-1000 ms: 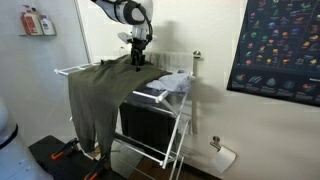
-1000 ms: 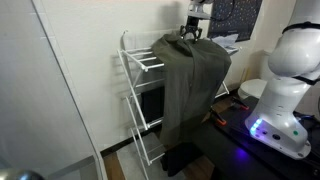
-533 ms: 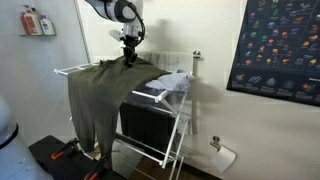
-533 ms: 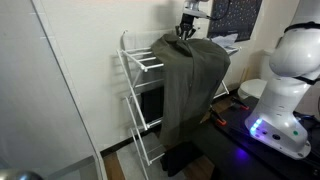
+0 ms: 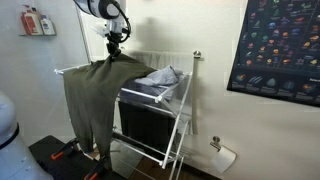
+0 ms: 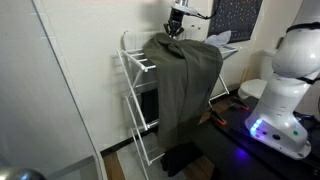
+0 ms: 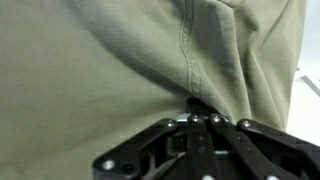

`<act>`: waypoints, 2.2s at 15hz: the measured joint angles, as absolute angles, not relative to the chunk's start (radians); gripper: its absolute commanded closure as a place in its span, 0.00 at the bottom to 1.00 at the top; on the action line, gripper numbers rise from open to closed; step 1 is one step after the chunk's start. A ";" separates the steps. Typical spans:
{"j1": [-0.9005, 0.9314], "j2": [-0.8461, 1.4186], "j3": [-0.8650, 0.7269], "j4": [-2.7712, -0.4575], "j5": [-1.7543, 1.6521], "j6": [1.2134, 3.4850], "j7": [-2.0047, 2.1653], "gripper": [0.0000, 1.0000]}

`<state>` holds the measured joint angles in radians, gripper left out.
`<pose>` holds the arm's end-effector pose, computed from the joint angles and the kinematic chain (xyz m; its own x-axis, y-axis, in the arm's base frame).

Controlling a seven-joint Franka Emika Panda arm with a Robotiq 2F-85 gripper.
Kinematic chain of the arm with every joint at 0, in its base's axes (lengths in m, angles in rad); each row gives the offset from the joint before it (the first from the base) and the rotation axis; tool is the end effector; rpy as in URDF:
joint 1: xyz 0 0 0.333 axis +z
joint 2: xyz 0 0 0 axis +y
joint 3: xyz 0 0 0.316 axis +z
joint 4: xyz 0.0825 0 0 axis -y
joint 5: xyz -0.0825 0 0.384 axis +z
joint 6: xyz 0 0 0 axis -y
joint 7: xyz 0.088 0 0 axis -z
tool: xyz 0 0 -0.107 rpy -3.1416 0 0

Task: Move the trousers to the left, remove the striped shirt from underneath the trousers and pull it to the right

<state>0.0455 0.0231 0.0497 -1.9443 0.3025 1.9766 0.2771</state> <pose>0.5616 0.0725 0.4713 0.9551 -0.2847 -0.0826 -0.2964 -0.9180 -0.2633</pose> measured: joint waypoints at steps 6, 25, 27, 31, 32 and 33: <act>0.062 0.001 0.065 -1.951 0.419 1.989 0.230 0.74; -0.109 -0.100 -0.098 -1.948 -0.135 1.970 0.413 0.00; -0.134 -0.101 -0.121 -1.980 -0.135 1.975 0.413 0.00; -0.148 -0.101 -0.127 -2.073 -0.135 2.002 0.415 0.25; -0.147 -0.100 -0.124 -2.095 -0.136 2.009 0.416 0.28; -0.147 -0.100 -0.120 -2.117 -0.142 2.019 0.418 0.34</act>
